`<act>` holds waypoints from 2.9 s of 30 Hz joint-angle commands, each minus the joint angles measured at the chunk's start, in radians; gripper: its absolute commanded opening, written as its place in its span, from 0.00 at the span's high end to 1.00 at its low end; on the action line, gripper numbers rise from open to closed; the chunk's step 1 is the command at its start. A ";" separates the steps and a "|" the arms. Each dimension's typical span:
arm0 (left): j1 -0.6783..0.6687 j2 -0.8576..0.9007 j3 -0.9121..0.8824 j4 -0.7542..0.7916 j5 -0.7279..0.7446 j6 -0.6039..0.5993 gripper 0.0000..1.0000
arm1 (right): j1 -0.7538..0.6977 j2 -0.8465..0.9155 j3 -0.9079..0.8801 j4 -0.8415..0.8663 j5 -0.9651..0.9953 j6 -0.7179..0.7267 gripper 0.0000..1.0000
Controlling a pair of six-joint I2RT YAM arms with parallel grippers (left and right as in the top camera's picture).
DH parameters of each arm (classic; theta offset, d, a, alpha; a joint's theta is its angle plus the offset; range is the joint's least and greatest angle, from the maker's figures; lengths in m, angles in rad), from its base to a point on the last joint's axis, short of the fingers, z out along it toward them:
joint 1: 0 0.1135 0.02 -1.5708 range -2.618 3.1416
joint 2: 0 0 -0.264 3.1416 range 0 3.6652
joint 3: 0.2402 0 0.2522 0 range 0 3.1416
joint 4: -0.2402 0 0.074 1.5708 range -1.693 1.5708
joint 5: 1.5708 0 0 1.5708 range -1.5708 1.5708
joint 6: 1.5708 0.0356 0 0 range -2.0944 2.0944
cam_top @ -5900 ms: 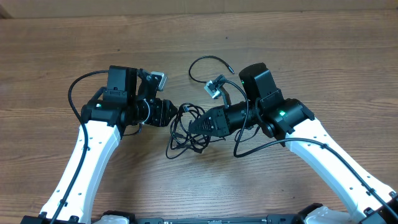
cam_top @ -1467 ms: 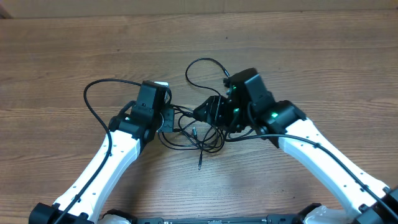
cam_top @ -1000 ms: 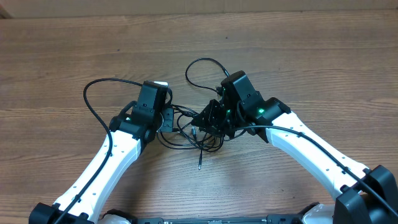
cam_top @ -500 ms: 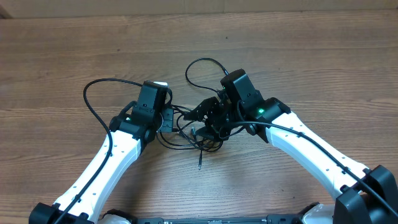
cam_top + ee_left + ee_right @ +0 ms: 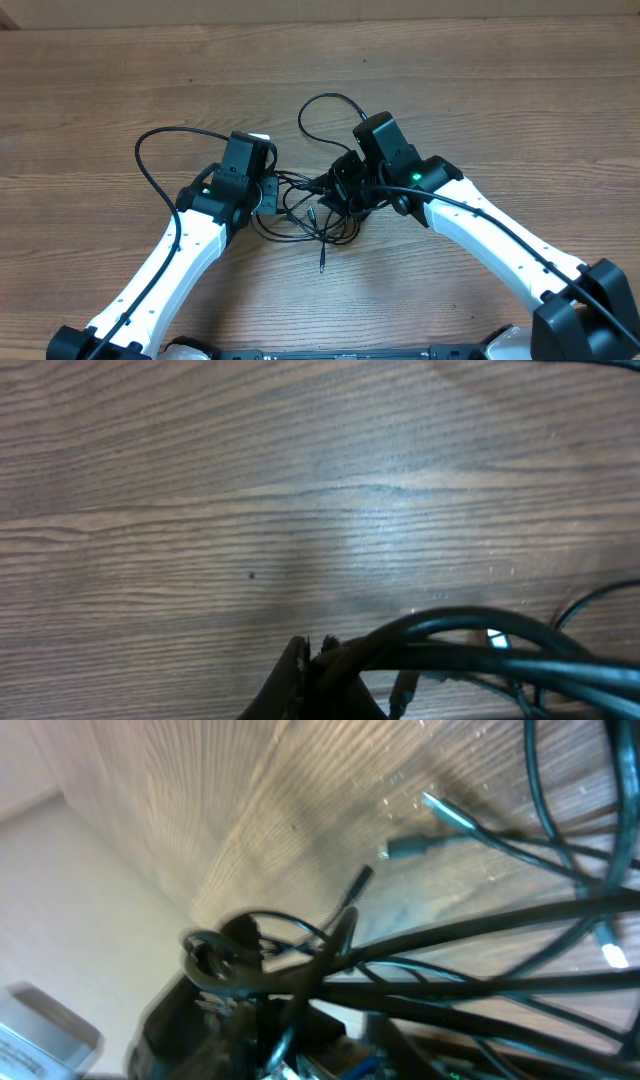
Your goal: Untangle cables
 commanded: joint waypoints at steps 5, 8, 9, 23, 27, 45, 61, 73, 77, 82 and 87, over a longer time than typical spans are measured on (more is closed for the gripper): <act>-0.006 0.000 -0.005 -0.005 -0.076 0.020 0.96 | 0.006 0.044 0.004 0.003 0.029 0.010 0.92; -0.006 0.000 -0.005 -0.003 -0.093 -0.046 0.96 | 0.013 0.046 0.004 -0.022 0.055 -0.017 0.96; -0.006 0.000 -0.005 0.000 -0.092 -0.070 0.96 | 0.016 0.048 0.004 -0.044 0.078 -0.020 0.96; -0.006 0.000 -0.005 0.061 0.162 -0.356 0.96 | 0.026 0.064 -0.007 -0.121 0.252 -0.028 0.95; -0.005 -0.002 -0.004 0.122 0.281 -0.336 0.96 | 0.026 0.117 -0.007 -0.111 0.303 -0.032 0.94; 0.187 -0.120 -0.003 0.115 0.285 -0.337 0.96 | 0.019 0.264 -0.007 -0.155 0.550 -0.035 0.84; 0.195 -0.043 -0.005 0.070 0.348 -0.100 0.96 | -0.089 0.262 0.067 -0.164 0.187 -0.524 0.59; 0.195 0.031 -0.005 0.074 0.347 -0.060 0.96 | -0.126 0.259 0.130 -0.079 -0.115 -0.544 0.58; 0.195 0.043 -0.005 0.070 0.346 -0.060 0.96 | -0.066 0.264 0.121 -0.023 -0.022 -0.452 0.58; 0.195 0.049 -0.005 0.069 0.344 -0.060 0.96 | -0.002 0.278 0.111 0.016 0.064 -0.346 0.60; 0.195 0.049 -0.005 0.056 0.343 -0.060 0.96 | 0.010 0.327 0.111 0.054 0.100 -0.253 0.70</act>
